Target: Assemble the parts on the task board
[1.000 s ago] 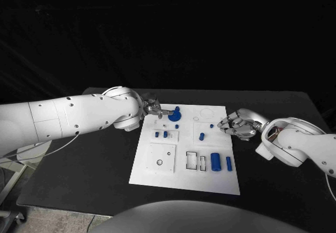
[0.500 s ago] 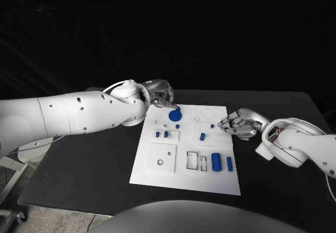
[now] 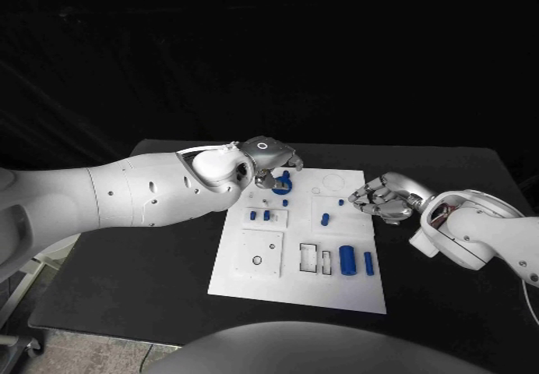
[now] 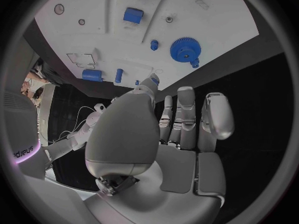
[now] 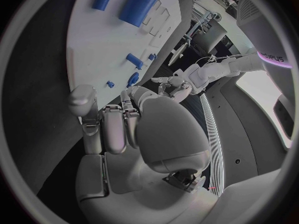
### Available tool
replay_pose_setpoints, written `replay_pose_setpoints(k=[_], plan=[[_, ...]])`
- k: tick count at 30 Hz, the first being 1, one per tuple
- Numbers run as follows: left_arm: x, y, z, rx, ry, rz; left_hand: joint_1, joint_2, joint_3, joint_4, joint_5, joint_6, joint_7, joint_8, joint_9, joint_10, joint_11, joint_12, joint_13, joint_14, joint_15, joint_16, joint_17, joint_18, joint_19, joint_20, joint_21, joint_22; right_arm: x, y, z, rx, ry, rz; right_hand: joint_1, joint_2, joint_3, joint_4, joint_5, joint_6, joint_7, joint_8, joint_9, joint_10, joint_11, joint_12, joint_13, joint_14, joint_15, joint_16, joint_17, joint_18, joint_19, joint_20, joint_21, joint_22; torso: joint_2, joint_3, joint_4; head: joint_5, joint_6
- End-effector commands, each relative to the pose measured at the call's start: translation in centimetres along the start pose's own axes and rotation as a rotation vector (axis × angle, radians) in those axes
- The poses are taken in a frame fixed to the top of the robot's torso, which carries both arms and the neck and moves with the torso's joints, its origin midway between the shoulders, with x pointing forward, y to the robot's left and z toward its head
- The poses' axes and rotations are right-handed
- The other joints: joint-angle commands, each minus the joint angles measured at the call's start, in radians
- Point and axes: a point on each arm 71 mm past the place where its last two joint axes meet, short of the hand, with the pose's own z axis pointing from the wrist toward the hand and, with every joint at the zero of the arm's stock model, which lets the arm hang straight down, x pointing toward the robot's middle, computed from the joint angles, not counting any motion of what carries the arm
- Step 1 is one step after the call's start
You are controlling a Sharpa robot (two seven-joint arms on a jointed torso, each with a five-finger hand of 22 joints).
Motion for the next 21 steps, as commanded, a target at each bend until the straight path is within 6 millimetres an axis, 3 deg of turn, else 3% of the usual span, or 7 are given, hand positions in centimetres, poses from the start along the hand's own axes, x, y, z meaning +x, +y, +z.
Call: replay_pose_setpoints(k=[1,5,13,21], plan=[[0.7,-0.4,0.0,0.056,0.060,0.035,-0.012,-0.004,0.006,-0.001,0.005,0.003,-0.008,-0.002,-0.022,0.003,0.002,0.021,-0.001,0.015,0.003,0.038,0.028,-0.003,0.010,-0.001,0.004,0.172,-0.2,0.4,-0.1,-0.043,-0.038,0.004,0.010,-0.002,0.005,-0.002,0.007,0.007,0.000,0.006,0.002,-0.003,0.005,-0.004,0.066,0.036,0.005,0.004,0.073,0.007,-0.003,0.004,0.003,0.079,-0.001,0.0004,0.0001,-0.001,0.000],[1.3,-0.3,-0.1,0.039,0.095,0.009,-0.016,-0.001,0.013,-0.014,0.017,0.010,0.000,0.001,-0.050,0.024,0.014,0.063,0.012,0.021,0.011,0.084,0.051,-0.006,0.021,0.000,0.017,0.177,-0.2,0.9,-0.4,-0.075,-0.069,0.005,0.005,-0.007,0.004,-0.001,0.010,0.004,0.000,0.004,0.001,0.000,0.004,-0.001,0.069,0.038,0.005,0.009,0.077,0.006,0.000,0.005,0.010,0.082,0.000,0.0001,-0.0001,-0.002,0.000],[2.5,-0.6,0.0,0.038,0.139,0.001,-0.029,0.003,0.023,-0.029,0.031,0.036,0.005,0.010,-0.080,0.060,0.010,0.148,0.050,0.016,0.010,0.121,0.052,-0.008,0.030,0.001,0.027,0.180,-0.1,1.2,-0.8,-0.090,-0.070,0.010,0.003,-0.007,0.005,-0.001,0.012,0.004,0.000,0.003,0.000,0.000,0.004,-0.002,0.068,0.038,0.005,0.009,0.077,0.006,0.001,0.005,0.011,0.082,0.000,-0.0001,-0.0010,-0.004,0.000],[3.2,-0.7,0.3,0.035,0.159,-0.003,-0.036,0.008,0.030,-0.034,0.035,0.061,0.014,0.023,-0.086,0.066,0.009,0.181,0.067,0.012,0.010,0.130,0.044,-0.008,0.032,0.001,0.030,0.181,-0.2,1.0,-0.9,-0.086,-0.069,0.008,0.003,-0.005,0.008,-0.001,0.015,0.007,0.000,0.005,0.001,0.000,0.005,-0.001,0.069,0.038,0.005,0.009,0.077,0.006,0.001,0.005,0.011,0.083,0.000,0.0000,0.0000,-0.004,0.000]])
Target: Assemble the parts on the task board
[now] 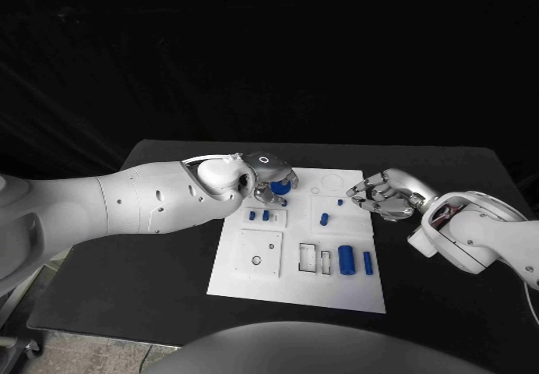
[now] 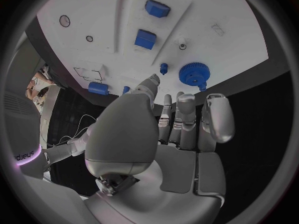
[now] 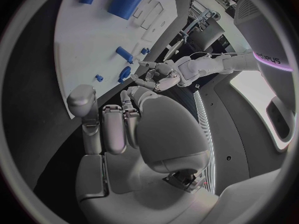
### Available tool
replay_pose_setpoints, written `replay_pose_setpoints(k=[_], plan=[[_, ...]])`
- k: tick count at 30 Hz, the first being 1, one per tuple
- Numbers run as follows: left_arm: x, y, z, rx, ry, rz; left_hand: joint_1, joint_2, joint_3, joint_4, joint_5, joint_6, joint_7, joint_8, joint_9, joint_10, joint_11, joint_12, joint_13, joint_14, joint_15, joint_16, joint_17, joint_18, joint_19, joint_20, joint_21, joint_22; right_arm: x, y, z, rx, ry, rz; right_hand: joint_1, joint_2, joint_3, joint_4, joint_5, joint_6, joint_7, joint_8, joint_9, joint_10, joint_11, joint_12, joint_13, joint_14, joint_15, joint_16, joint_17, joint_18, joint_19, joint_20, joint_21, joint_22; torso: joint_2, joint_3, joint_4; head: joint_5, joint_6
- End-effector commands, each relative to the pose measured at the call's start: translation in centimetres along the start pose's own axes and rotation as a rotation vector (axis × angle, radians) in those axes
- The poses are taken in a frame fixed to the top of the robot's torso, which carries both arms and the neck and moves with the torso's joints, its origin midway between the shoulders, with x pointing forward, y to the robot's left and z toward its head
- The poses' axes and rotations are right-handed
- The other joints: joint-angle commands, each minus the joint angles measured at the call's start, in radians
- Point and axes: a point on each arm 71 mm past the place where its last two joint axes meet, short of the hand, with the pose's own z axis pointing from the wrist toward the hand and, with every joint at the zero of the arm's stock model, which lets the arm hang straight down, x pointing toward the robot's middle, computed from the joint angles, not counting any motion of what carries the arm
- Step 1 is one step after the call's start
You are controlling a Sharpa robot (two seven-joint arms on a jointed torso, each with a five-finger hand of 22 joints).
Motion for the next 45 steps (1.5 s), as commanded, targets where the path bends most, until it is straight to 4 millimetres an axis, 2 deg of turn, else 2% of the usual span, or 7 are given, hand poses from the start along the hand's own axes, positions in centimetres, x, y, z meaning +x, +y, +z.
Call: replay_pose_setpoints(k=[1,10,27,40,45], plan=[[0.4,-0.2,0.2,0.012,0.033,-0.001,-0.008,0.002,0.003,-0.006,0.007,0.014,0.001,0.008,-0.002,0.010,-0.003,0.012,0.005,-0.004,0.000,0.009,0.002,-0.009,0.013,0.001,0.012,0.182,-0.1,0.0,0.0,-0.013,-0.006,-0.001,0.003,-0.005,0.008,-0.001,0.004,0.007,0.000,0.005,0.001,0.000,0.005,-0.002,0.069,0.038,0.005,0.003,0.077,0.006,0.001,0.005,0.005,0.083,0.001,0.0001,0.0004,0.000,0.000],[1.3,-0.3,0.3,0.014,0.043,-0.021,-0.008,0.007,0.015,-0.013,0.030,0.036,0.008,0.024,-0.004,0.018,-0.005,0.033,0.016,0.010,-0.001,0.030,0.015,-0.013,0.024,0.000,0.027,0.187,0.1,0.1,-0.1,-0.014,0.005,0.001,0.002,-0.005,0.009,-0.001,0.005,0.009,0.000,0.006,0.001,0.000,0.005,-0.002,0.069,0.038,0.005,0.003,0.077,0.006,0.001,0.005,0.006,0.084,0.001,-0.0003,0.0002,-0.004,0.000],[2.2,-0.5,0.9,0.018,0.041,-0.034,-0.006,0.020,0.038,-0.019,0.065,0.063,0.019,0.049,-0.001,0.030,-0.009,0.046,0.018,0.017,-0.005,0.046,0.016,-0.015,0.031,-0.001,0.038,0.190,0.3,0.1,0.0,-0.002,0.031,0.004,0.002,-0.005,0.010,-0.002,0.006,0.012,0.001,0.007,0.002,0.000,0.006,-0.003,0.068,0.038,0.005,0.001,0.076,0.006,0.001,0.005,0.004,0.084,0.000,-0.0002,0.0008,-0.001,0.000],[2.4,-0.2,1.1,0.021,0.032,-0.053,0.003,0.028,0.075,-0.038,0.093,0.110,0.033,0.090,0.008,0.097,-0.033,0.056,0.008,0.024,-0.021,0.062,0.012,-0.021,0.047,-0.005,0.065,0.198,0.2,-0.2,0.0,0.015,0.037,0.002,0.002,-0.004,0.011,-0.003,0.006,0.014,0.001,0.008,0.002,-0.002,0.006,-0.004,0.067,0.037,0.006,0.000,0.075,0.006,0.000,0.005,0.002,0.083,0.000,0.0005,0.0006,-0.003,0.000],[2.5,-0.2,1.0,0.021,0.041,-0.048,0.001,0.022,0.086,-0.045,0.092,0.114,0.032,0.098,0.008,0.139,-0.041,0.057,-0.001,0.029,-0.027,0.068,0.011,-0.023,0.054,-0.006,0.076,0.201,0.2,-0.3,0.0,0.018,0.037,0.002,0.002,-0.004,0.012,-0.003,0.007,0.015,0.001,0.008,0.002,-0.003,0.006,-0.005,0.066,0.037,0.006,-0.001,0.074,0.007,0.000,0.005,-0.001,0.083,-0.001,0.0000,0.0009,-0.004,0.000]])
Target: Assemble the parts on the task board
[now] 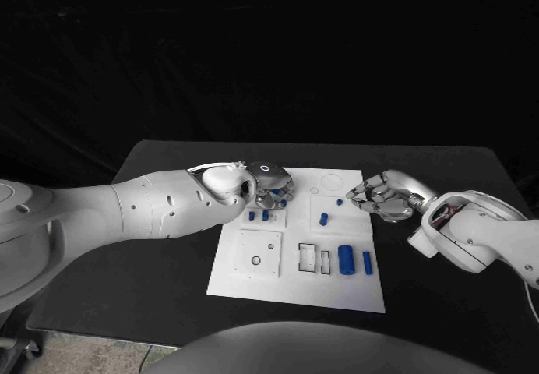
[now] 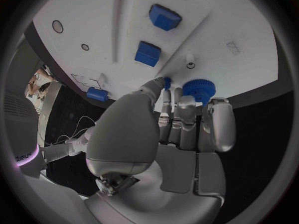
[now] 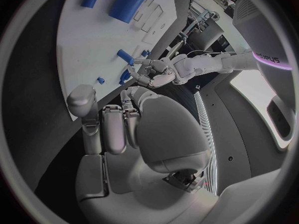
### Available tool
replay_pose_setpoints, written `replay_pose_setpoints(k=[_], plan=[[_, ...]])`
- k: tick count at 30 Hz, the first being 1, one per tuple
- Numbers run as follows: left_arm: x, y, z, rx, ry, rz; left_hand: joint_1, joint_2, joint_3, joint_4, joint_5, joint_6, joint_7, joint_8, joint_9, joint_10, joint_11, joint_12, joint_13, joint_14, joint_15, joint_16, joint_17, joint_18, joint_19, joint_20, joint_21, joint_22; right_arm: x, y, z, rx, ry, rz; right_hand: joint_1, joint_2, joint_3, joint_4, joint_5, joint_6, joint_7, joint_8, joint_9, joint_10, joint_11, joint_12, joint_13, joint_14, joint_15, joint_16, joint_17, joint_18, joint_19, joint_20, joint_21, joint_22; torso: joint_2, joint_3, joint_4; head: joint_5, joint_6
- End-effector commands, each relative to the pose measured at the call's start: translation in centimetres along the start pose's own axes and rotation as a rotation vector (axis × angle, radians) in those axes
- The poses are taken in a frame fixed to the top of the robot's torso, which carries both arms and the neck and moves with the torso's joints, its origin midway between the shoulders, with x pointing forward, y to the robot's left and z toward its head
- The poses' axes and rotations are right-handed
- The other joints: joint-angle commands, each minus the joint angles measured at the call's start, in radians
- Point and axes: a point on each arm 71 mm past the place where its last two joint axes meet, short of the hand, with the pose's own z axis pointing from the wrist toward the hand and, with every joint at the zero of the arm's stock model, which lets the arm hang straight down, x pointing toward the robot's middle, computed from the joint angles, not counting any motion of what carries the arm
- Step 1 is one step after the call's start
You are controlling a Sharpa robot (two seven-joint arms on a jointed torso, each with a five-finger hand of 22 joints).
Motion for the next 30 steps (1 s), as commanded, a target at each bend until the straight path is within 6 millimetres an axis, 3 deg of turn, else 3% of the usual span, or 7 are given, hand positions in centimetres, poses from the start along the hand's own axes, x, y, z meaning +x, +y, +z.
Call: replay_pose_setpoints(k=[1,8,18,30], plan=[[0.02,-0.18,0.02,0.016,0.002,-0.001,-0.004,0.000,0.007,0.001,0.003,0.006,-0.001,0.006,0.000,0.012,-0.002,0.000,-0.003,0.002,-0.008,0.003,-0.003,-0.008,0.009,-0.001,0.002,0.202,0.11,-0.07,0.03,0.008,0.014,0.001,0.002,-0.004,0.004,-0.001,0.007,0.008,0.000,0.005,0.001,-0.003,0.006,-0.005,0.066,0.037,0.006,-0.001,0.073,0.007,0.000,0.005,-0.001,0.082,0.000,-0.0002,0.0000,0.001,0.000],[0.16,-0.16,0.07,0.015,0.010,0.001,-0.008,-0.002,0.018,-0.001,0.002,0.019,0.005,0.015,-0.001,0.034,-0.006,-0.018,-0.020,-0.002,-0.011,0.002,-0.015,-0.007,0.008,-0.001,0.001,0.201,0.15,-0.10,0.03,0.013,0.020,0.002,0.002,-0.004,0.005,-0.001,0.007,0.008,0.000,0.005,0.001,-0.004,0.006,-0.006,0.065,0.036,0.006,-0.002,0.072,0.007,-0.001,0.006,-0.003,0.082,0.001,-0.0003,0.0001,0.000,0.000],[0.43,-0.33,0.13,0.022,0.019,-0.001,-0.013,-0.003,0.047,-0.018,-0.007,0.119,0.012,0.044,-0.004,0.125,-0.017,-0.095,-0.083,-0.005,-0.019,-0.001,-0.044,-0.009,0.010,-0.001,0.006,0.203,0.14,-0.19,0.04,0.018,0.022,0.001,0.002,-0.004,0.005,-0.001,0.007,0.008,0.000,0.005,0.001,-0.004,0.006,-0.006,0.065,0.036,0.006,-0.002,0.072,0.007,-0.001,0.006,-0.003,0.082,0.000,-0.0001,-0.0001,0.001,0.000],[0.49,-0.20,0.19,0.020,0.018,0.000,-0.012,-0.003,0.063,-0.044,-0.007,0.145,0.018,0.026,-0.020,0.217,-0.014,-0.195,-0.154,-0.002,-0.017,-0.004,-0.068,-0.011,0.015,-0.001,0.015,0.206,0.16,-0.19,0.04,0.019,0.024,0.002,0.003,-0.004,0.006,-0.002,0.007,0.008,0.000,0.004,0.001,-0.005,0.006,-0.007,0.064,0.036,0.006,-0.003,0.071,0.007,-0.002,0.006,-0.005,0.082,0.000,-0.0001,0.0000,0.001,0.000]])
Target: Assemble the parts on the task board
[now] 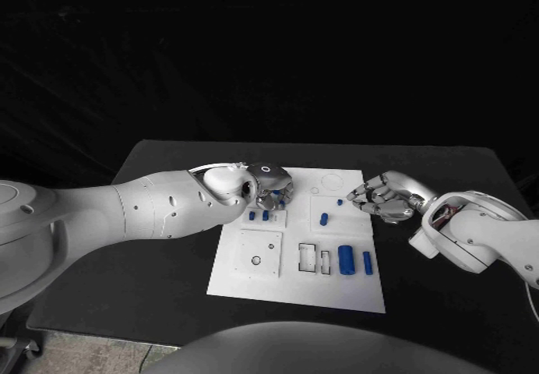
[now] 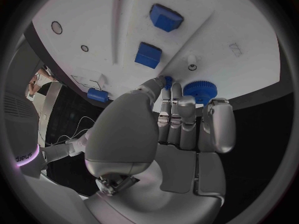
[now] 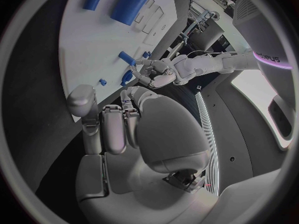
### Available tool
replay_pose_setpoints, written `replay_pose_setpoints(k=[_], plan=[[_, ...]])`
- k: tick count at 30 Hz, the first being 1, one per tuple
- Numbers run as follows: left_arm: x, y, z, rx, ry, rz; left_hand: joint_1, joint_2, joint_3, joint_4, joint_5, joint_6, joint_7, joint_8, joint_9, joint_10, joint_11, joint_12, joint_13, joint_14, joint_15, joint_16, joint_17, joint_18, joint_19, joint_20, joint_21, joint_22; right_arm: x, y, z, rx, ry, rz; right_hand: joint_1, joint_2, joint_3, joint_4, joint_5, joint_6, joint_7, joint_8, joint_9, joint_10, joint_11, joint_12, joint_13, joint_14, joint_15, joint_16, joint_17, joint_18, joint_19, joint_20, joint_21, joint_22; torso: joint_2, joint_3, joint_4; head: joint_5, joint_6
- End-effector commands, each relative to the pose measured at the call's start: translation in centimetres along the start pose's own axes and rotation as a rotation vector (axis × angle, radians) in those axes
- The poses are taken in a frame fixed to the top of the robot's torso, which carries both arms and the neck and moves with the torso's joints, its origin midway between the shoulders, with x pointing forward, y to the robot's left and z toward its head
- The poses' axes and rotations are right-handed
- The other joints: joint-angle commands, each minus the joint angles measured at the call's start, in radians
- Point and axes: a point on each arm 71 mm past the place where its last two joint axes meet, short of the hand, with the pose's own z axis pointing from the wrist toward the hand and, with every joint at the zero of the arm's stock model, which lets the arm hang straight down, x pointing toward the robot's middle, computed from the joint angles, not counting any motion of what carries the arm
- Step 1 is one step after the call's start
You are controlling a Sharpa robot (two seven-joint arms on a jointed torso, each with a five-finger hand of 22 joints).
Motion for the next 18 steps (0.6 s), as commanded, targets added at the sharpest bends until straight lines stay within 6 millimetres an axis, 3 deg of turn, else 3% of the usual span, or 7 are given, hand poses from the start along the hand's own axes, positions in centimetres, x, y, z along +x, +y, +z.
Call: replay_pose_setpoints(k=[1,12,18], plan=[[0.2,-0.1,0.0,0.012,0.010,0.001,-0.007,0.001,0.001,-0.007,-0.003,0.005,0.002,-0.006,-0.003,0.015,0.001,-0.010,-0.007,0.006,-0.002,-0.003,-0.002,-0.011,0.009,-0.001,0.006,0.205,0.1,0.0,0.0,0.004,0.011,0.001,0.003,-0.004,0.006,-0.002,0.004,0.008,0.000,0.004,0.001,-0.001,0.003,-0.003,0.064,0.036,0.006,-0.003,0.071,0.007,-0.002,0.006,-0.005,0.082,0.000,0.0001,0.0002,-0.001,0.000],[-0.1,-0.2,-0.6,0.019,-0.015,0.002,-0.005,-0.004,0.006,-0.017,-0.006,0.009,0.005,-0.018,-0.010,0.046,0.003,-0.039,-0.026,0.006,-0.002,-0.009,-0.018,-0.012,0.010,-0.001,0.007,0.205,0.1,-0.2,0.0,0.009,0.015,0.001,0.003,-0.004,0.007,-0.003,0.004,0.008,0.001,0.004,0.001,-0.004,0.003,-0.005,0.062,0.035,0.006,-0.007,0.068,0.008,-0.004,0.006,-0.011,0.081,-0.001,0.0000,0.0004,-0.004,0.000],[-1.5,0.2,-1.0,0.012,-0.030,0.017,-0.005,-0.006,0.007,-0.017,-0.020,0.008,0.004,-0.024,-0.015,0.054,0.002,-0.052,-0.033,0.004,-0.002,-0.013,-0.026,-0.011,0.008,-0.001,0.003,0.204,0.1,-0.2,0.1,0.015,0.023,0.001,0.003,-0.004,0.008,-0.004,0.004,0.008,0.001,0.004,0.001,-0.006,0.003,-0.007,0.060,0.034,0.006,-0.009,0.066,0.009,-0.005,0.006,-0.016,0.080,-0.001,0.0001,0.0003,0.002,0.000]])
